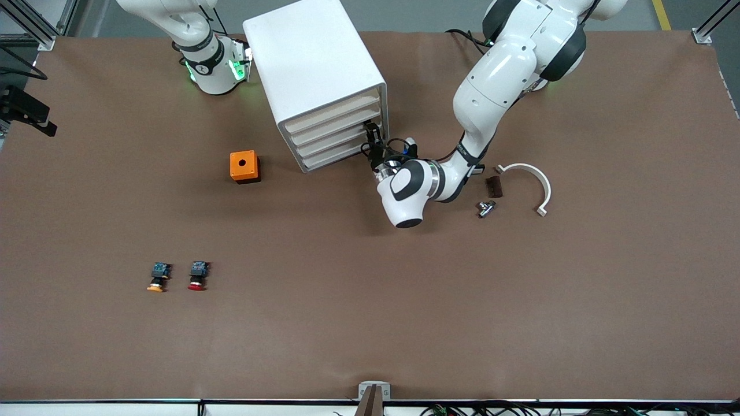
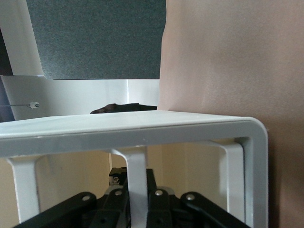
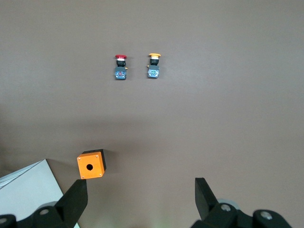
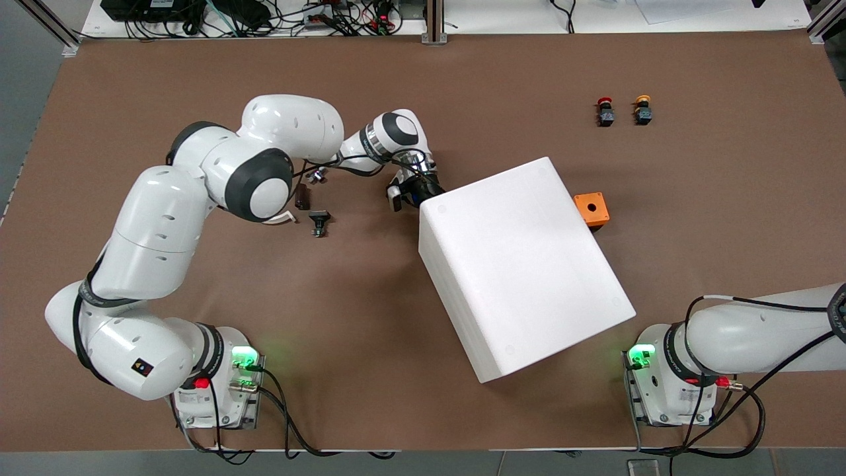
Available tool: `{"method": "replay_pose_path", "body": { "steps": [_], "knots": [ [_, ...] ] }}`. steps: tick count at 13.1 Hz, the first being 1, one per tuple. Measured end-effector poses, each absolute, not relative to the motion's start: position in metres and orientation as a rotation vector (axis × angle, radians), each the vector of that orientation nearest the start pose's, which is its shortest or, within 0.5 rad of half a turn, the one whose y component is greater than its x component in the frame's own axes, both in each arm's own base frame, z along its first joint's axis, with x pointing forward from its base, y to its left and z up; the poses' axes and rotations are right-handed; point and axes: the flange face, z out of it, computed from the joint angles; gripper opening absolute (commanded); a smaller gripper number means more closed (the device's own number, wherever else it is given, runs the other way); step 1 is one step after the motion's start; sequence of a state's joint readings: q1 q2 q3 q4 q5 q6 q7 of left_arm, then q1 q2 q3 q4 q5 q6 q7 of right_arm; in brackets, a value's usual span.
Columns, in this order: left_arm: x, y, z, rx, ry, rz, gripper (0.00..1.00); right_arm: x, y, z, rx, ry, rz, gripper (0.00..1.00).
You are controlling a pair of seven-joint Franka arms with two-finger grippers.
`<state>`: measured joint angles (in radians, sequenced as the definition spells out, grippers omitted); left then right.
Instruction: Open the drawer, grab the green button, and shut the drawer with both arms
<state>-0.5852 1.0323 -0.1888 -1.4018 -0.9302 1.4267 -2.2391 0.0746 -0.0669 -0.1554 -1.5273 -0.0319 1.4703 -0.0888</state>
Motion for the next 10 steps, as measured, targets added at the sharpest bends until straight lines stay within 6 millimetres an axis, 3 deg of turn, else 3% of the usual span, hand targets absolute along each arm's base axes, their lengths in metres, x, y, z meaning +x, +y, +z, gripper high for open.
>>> {"method": "replay_pose_path", "body": {
  "steps": [5,8,10],
  "knots": [
    [0.420,-0.477,0.110,-1.105,-1.589,1.387,0.09,0.522,-0.046,0.672,-3.168,-0.018,-0.016,1.00],
    [0.457,-0.445,0.111,-1.042,-1.650,1.454,0.09,0.524,-0.046,0.666,-3.169,-0.016,0.004,1.00],
    [0.478,-0.423,0.112,-1.008,-1.687,1.487,0.09,0.535,-0.046,0.647,-3.171,-0.018,0.061,1.00]
  ]
}}
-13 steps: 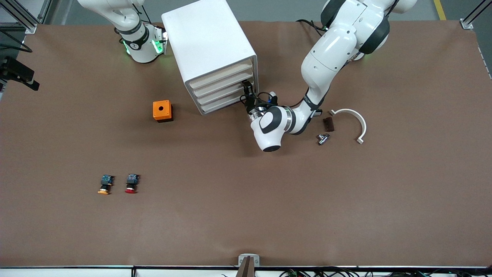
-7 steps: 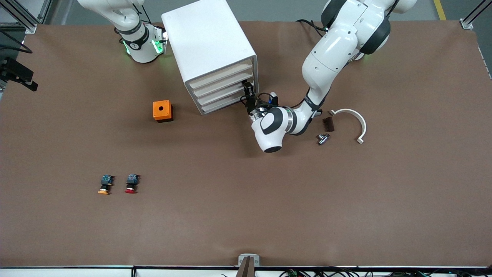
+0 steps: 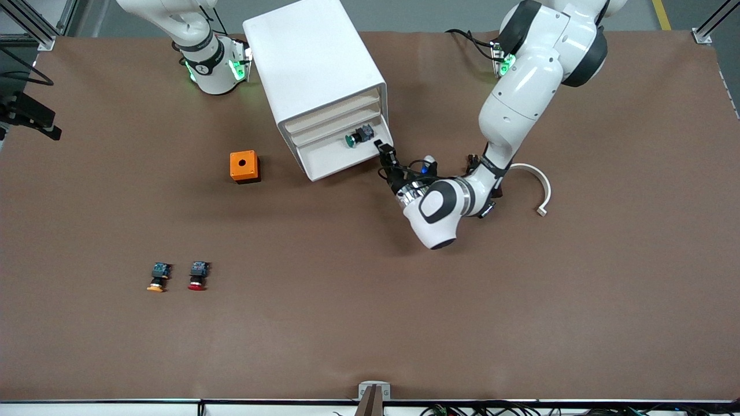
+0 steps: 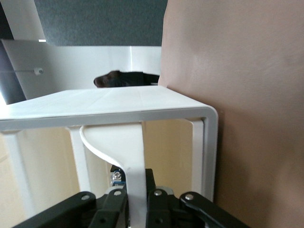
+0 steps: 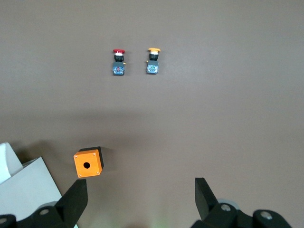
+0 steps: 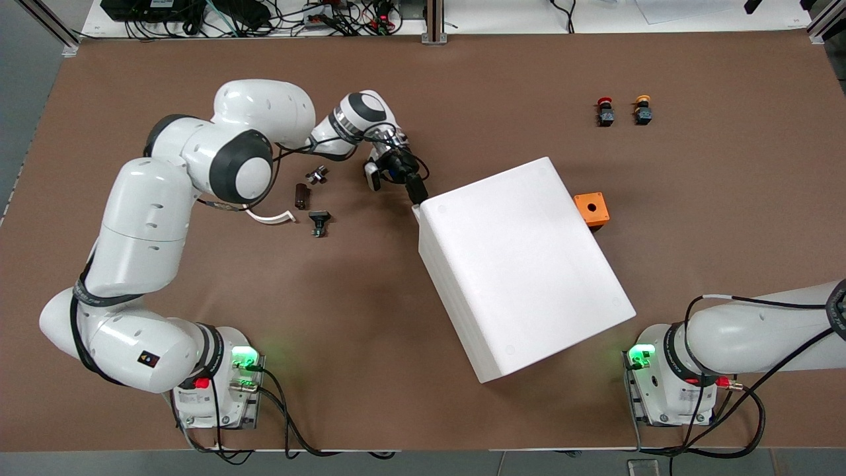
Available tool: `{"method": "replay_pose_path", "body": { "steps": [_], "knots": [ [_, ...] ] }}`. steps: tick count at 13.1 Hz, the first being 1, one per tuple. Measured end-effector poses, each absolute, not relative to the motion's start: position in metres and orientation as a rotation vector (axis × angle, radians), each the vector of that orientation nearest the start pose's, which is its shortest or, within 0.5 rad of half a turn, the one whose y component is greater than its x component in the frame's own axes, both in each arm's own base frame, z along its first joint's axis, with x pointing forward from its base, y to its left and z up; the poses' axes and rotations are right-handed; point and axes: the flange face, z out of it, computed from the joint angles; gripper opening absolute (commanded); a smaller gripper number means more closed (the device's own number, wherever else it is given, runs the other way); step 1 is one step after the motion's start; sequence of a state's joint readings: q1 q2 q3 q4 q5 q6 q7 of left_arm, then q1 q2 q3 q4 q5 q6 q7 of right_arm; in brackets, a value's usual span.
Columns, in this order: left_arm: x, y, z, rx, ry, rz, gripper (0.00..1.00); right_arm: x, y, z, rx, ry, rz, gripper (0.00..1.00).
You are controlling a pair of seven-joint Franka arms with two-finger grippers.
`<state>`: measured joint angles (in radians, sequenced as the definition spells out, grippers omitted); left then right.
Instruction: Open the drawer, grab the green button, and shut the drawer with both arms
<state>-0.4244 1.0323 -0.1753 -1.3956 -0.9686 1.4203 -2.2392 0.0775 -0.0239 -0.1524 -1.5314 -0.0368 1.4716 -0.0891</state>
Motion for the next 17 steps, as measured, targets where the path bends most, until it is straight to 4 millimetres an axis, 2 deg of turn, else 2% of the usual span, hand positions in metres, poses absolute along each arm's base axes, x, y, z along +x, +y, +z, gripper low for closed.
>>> {"method": "replay_pose_path", "body": {
  "steps": [3,4,5,7,8,9,10,12,14,15,17],
  "knots": [
    [0.496,-0.404,0.113,-0.980,-1.718,1.517,0.10,0.561,-0.044,0.616,-3.182,-0.022,0.080,1.00],
    [0.498,-0.402,0.113,-0.976,-1.722,1.522,0.16,0.570,-0.045,0.603,-3.186,-0.020,0.095,1.00],
    [0.499,-0.401,0.113,-0.974,-1.725,1.524,0.30,0.579,-0.048,0.586,-3.189,-0.013,0.121,1.00],
    [0.500,-0.400,0.114,-0.974,-1.726,1.528,0.68,0.596,-0.056,0.551,-3.193,0.001,0.188,1.00],
    [0.501,-0.400,0.115,-0.975,-1.727,1.532,0.91,0.600,-0.057,0.539,-3.192,0.008,0.219,1.00],
    [0.503,-0.399,0.115,-0.982,-1.728,1.541,0.99,0.602,-0.055,0.533,-3.193,0.036,0.235,1.00],
    [0.506,-0.398,0.117,-1.006,-1.726,1.561,1.00,0.603,-0.048,0.531,-3.191,0.104,0.242,1.00],
    [0.516,-0.393,0.122,-1.082,-1.726,1.617,1.00,0.604,-0.014,0.527,-3.158,0.258,0.248,1.00],
    [0.533,-0.383,0.130,-1.189,-1.735,1.696,1.00,0.601,0.036,0.521,-3.112,0.453,0.269,1.00],
    [0.550,-0.374,0.140,-1.325,-1.731,1.773,0.99,0.597,0.078,0.517,-3.099,0.583,0.278,1.00],
    [0.576,-0.362,0.157,-1.559,-1.732,1.845,0.99,0.588,0.139,0.515,-3.083,0.750,0.252,1.00]
  ]
}}
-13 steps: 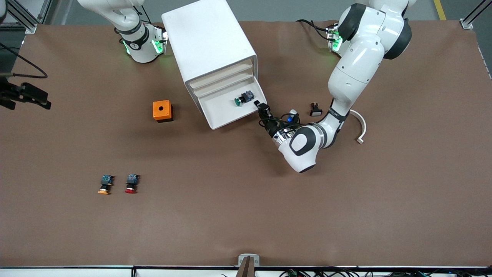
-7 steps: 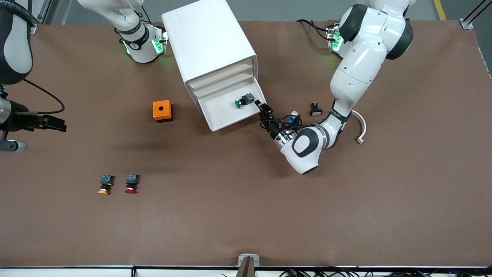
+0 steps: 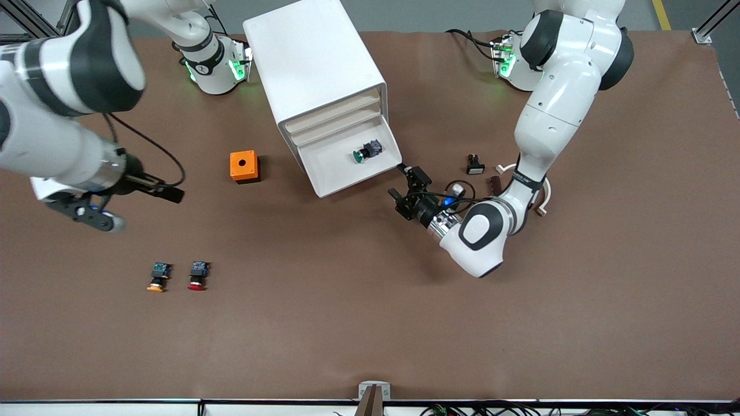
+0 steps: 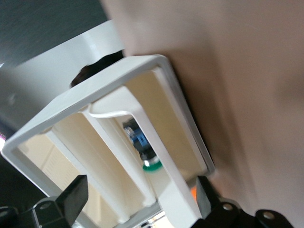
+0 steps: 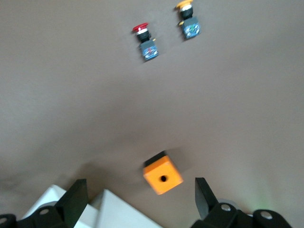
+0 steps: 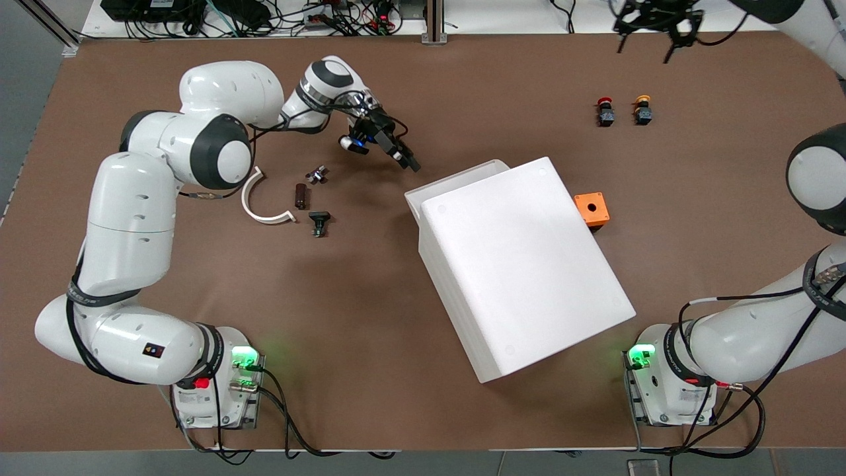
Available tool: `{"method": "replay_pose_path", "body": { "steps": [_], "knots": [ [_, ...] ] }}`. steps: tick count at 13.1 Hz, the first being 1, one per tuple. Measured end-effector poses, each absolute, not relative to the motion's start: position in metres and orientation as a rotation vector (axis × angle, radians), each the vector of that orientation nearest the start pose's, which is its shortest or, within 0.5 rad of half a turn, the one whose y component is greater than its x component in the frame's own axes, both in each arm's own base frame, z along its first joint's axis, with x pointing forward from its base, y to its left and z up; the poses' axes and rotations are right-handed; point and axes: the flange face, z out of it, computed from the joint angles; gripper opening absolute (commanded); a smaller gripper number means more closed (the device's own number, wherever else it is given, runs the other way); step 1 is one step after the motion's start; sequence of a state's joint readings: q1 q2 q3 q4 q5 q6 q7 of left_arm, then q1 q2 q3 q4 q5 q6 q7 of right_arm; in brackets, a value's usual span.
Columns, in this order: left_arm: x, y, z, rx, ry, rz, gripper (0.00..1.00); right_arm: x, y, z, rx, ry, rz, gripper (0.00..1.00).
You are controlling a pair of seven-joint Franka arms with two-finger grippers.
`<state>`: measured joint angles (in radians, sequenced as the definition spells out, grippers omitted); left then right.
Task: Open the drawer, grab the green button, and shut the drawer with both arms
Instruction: 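Reach the right gripper into the open drawer toward the green button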
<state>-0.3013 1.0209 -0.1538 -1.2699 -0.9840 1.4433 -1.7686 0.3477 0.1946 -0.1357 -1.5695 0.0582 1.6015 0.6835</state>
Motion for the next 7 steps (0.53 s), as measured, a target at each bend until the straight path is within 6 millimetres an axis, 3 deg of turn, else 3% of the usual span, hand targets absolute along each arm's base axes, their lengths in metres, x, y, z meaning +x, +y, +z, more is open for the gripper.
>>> {"method": "replay_pose_path", "body": {
  "steps": [3,5,7],
  "knots": [
    [0.598,-0.347,0.178,1.971,1.625,-1.798,0.99,0.559,0.246,0.505,-3.038,0.999,0.193,1.00],
    [0.605,-0.352,0.205,2.199,1.408,-1.545,0.99,0.537,0.310,0.483,-2.989,1.145,0.144,1.00],
    [0.616,-0.359,0.238,2.365,1.280,-1.270,0.99,0.512,0.361,0.451,-2.944,1.251,0.106,1.00]
  ]
}}
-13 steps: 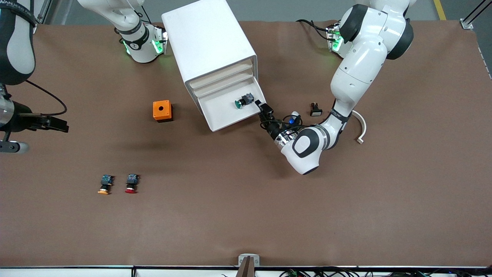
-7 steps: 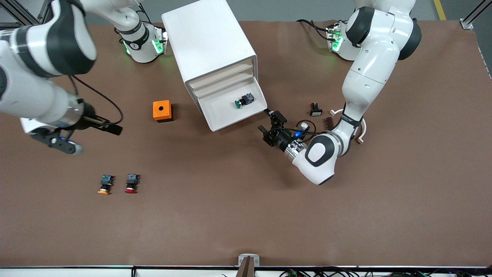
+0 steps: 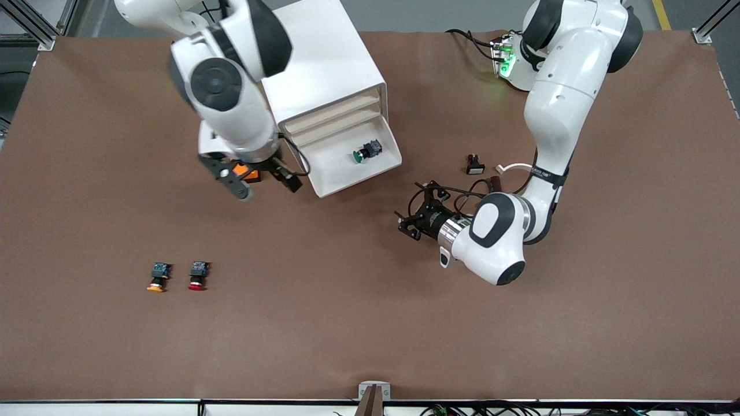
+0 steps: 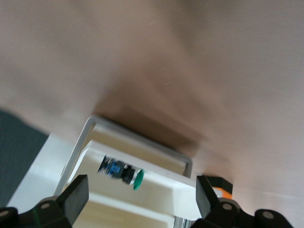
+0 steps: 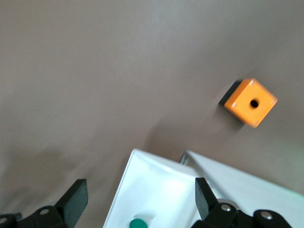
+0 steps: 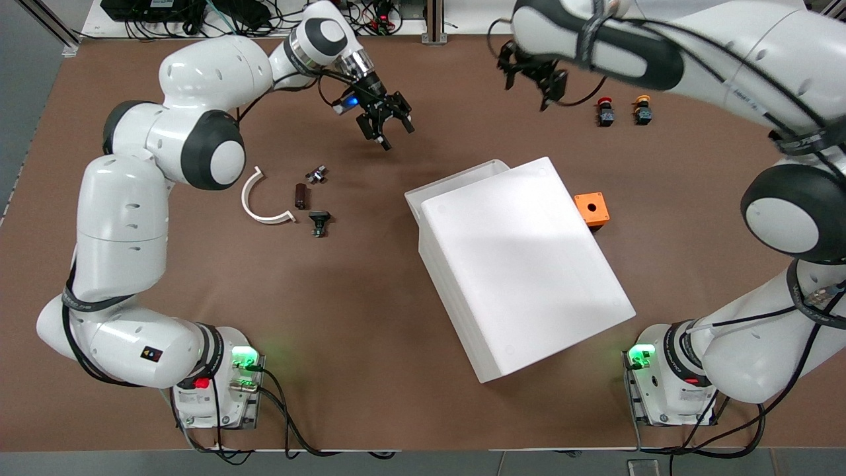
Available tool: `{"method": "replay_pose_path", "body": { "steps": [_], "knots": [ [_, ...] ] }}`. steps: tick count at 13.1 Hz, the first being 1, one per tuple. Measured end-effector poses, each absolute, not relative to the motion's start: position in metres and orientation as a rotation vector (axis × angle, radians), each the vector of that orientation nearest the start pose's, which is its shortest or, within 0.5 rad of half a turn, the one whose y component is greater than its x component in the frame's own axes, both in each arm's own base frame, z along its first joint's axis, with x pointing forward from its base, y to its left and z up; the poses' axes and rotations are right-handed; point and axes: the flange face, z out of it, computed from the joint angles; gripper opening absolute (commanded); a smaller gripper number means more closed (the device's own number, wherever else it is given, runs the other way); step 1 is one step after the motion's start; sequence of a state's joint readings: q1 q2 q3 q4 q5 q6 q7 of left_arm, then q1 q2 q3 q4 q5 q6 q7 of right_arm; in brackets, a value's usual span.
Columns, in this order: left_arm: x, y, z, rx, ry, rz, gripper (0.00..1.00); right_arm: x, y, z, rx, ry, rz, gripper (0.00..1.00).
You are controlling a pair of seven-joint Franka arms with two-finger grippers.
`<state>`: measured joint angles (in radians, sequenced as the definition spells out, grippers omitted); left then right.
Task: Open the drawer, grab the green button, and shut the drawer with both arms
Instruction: 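Reach the right gripper into the open drawer toward the green button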
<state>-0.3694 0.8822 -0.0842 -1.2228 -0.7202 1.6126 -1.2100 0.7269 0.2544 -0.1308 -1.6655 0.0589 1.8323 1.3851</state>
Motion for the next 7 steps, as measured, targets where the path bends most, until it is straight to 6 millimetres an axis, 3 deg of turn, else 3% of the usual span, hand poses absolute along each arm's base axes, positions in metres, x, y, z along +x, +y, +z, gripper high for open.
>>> {"method": "replay_pose_path", "body": {
  "steps": [3,7],
  "knots": [
    [0.629,-0.368,0.262,-2.888,-1.317,0.983,0.99,0.481,0.417,0.406,-2.897,1.367,0.072,1.00],
    [0.632,-0.392,0.280,-3.031,-1.170,0.549,0.99,0.449,0.473,0.355,-2.867,1.423,0.032,1.00]
  ]
}}
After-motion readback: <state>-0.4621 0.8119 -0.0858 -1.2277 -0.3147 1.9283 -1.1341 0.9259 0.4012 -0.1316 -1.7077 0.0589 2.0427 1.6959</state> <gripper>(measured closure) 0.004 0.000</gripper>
